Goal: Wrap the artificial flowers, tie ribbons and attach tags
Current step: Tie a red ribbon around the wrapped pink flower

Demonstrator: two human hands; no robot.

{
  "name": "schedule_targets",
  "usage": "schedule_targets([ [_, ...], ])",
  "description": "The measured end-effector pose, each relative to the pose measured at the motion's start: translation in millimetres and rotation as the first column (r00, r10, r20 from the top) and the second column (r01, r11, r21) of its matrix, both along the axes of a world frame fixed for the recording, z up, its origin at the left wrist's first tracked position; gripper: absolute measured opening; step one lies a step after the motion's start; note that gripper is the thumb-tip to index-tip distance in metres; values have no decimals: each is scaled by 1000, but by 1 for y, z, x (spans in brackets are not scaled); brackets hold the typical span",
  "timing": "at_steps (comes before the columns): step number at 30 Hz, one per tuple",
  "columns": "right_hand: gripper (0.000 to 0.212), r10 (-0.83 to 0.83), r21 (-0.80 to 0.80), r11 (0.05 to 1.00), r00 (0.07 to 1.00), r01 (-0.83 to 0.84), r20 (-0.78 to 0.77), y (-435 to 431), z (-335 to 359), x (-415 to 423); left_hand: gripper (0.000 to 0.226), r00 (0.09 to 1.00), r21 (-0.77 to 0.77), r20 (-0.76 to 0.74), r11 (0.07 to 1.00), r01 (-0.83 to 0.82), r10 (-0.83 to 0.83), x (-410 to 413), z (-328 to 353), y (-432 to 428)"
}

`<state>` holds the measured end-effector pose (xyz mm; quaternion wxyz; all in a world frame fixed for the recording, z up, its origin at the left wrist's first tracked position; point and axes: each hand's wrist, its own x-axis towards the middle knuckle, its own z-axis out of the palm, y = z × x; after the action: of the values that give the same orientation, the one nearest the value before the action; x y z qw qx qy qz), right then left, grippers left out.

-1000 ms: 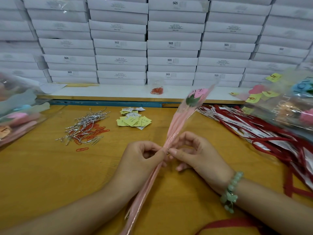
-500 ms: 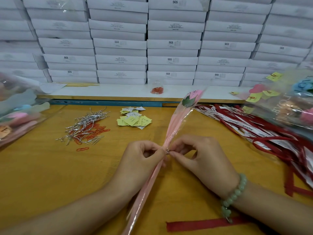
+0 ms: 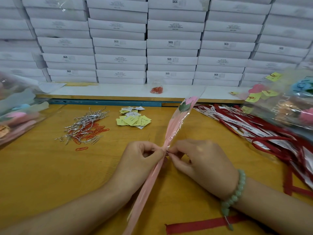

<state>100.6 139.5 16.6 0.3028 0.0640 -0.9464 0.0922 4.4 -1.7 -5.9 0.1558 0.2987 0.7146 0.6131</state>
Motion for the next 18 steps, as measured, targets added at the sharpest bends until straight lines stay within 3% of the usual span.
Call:
schedule_targets([
  [5,25,-40,200,979,998,47,-39,0,-1,-2,23,1000,-3,5,1000,10,-10,-1,-2,0],
  [8,14,-48,386,920,997,69,-64,-1,1,-1,23,999,-5,39,1000,28,-28,-3,-3,-1],
  [10,15,-48,416,907,998,65,-51,-3,4,0,24,998,1,40,999,39,-39,-4,-4,-1],
  [14,9,-57,367,929,998,46,21,-3,3,-2,23,999,12,22,999,43,-44,-5,-4,1],
  [16,25,-79,226,973,989,49,125,-3,4,-4,22,999,31,3,999,39,-39,-4,-4,1],
  [18,23,-44,11,999,971,43,235,-2,5,-4,23,999,47,-31,998,40,-39,-3,-5,1],
])
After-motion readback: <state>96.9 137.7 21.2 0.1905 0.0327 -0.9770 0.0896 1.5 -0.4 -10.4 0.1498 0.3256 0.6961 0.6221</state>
